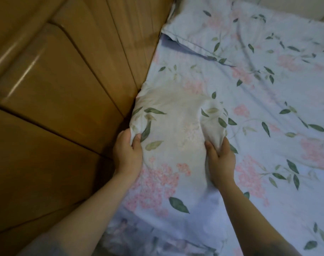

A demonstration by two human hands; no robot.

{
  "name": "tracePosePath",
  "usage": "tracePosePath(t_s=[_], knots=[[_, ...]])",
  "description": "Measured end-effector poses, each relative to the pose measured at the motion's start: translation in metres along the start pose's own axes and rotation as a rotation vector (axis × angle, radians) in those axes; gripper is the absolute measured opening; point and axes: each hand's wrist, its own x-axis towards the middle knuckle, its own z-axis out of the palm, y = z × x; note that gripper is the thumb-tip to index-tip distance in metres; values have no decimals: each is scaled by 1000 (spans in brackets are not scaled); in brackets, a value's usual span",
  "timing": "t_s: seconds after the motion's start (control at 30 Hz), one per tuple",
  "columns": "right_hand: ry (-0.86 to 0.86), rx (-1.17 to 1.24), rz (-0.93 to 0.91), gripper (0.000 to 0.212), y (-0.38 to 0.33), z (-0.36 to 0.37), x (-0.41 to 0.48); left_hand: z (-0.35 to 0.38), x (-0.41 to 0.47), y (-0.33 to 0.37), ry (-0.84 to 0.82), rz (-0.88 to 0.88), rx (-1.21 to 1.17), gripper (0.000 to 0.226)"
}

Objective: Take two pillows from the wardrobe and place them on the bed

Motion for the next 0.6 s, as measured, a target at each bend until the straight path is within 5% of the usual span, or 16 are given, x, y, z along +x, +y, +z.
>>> tracePosePath(t_s=[0.13,0.27,0.6], knots=[[-26,-40,-26,46,2,9,11,7,17,-7,-117,-76,107,16],[-244,-237,341,78,27,31,7,21,13,-32,-478,-372,426,57],[-449,-89,337,70,16,28,-52,14,-45,-11,-511,-248,309,49]])
